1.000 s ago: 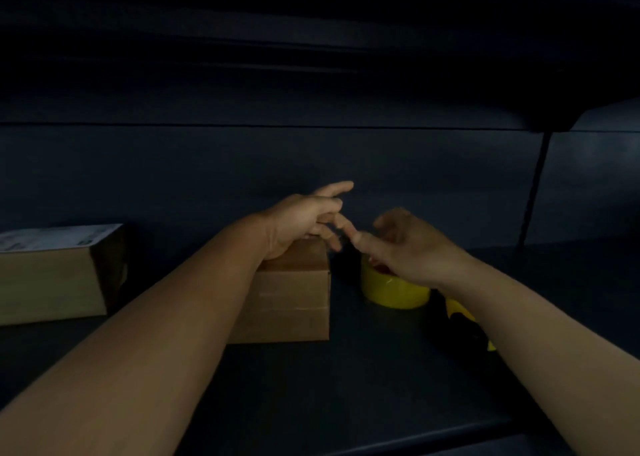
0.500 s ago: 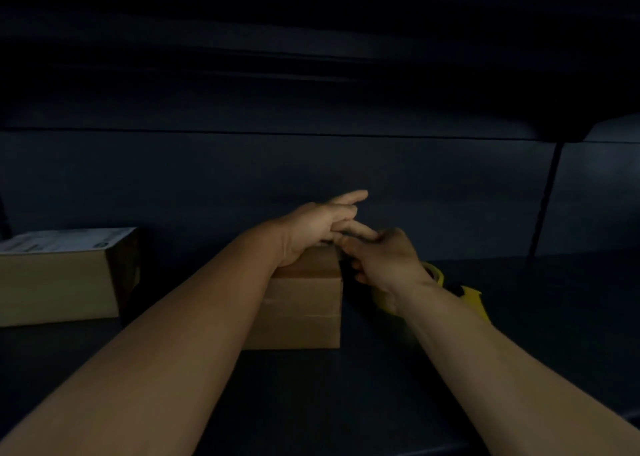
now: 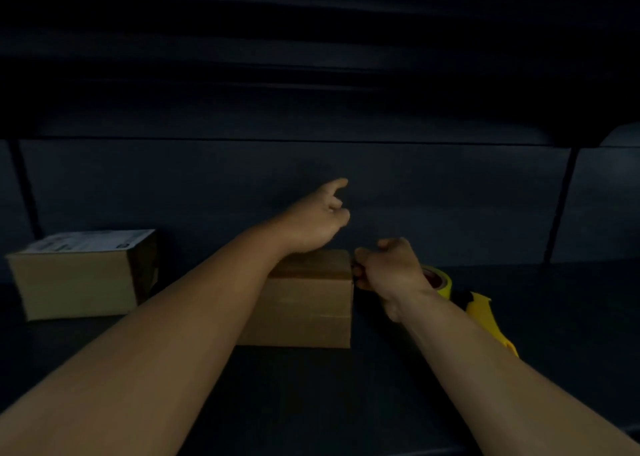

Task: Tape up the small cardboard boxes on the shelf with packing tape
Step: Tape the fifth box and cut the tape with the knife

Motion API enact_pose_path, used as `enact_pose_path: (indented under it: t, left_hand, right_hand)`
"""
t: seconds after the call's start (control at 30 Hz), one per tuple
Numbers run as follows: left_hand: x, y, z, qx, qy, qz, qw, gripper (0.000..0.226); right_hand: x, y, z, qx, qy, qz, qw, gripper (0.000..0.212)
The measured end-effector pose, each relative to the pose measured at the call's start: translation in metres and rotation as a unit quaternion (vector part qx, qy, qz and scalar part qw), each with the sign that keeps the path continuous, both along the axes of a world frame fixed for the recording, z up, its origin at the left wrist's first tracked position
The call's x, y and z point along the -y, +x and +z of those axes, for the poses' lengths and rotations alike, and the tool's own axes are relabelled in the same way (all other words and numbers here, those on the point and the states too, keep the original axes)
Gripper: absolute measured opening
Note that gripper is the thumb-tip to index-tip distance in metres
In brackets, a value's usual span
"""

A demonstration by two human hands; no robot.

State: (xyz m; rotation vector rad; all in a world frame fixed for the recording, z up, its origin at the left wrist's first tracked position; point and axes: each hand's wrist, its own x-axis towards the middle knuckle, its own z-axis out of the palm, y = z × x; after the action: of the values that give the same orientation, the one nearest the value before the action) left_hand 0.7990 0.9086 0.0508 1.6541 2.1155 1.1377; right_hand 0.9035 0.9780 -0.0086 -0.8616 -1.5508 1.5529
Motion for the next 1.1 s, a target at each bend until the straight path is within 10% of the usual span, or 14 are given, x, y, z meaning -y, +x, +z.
enact_pose_path:
  t: [0.23,0.37,0.47,0.83,1.1]
  left_hand:
    - [0.050,-0.030,-0.019,-0.066,-0.126,0.133,0.981,0.066]
    - [0.066,-0.035,-0.038,0.064,-0.097,0.170,0.979,0.071]
    - [0.073,-0.034,-0.039,0.170,-0.032,0.183,0.968,0.068]
    - [0.085,-0.019,-0.052,0.447,0.042,0.139,0.883,0.026]
    - [0.085,-0.019,-0.055,0.433,0.011,0.158,0.888,0.034]
  right_hand:
    - [-0.002,-0.002,-0.007,0.093,0.092,-0.030,0.991,0.023]
    - [0.005,0.002,0.001,0.203,0.160,-0.017,0.966,0.040]
    - [0.010,0.009,0.018,0.104,0.195,-0.039,0.975,0.050]
    - [0.029,-0.003,0.019,0.085,0.004,0.124,0.989,0.063]
    - [0.035,0.009,0.013,0.114,-0.040,0.151,0.981,0.017]
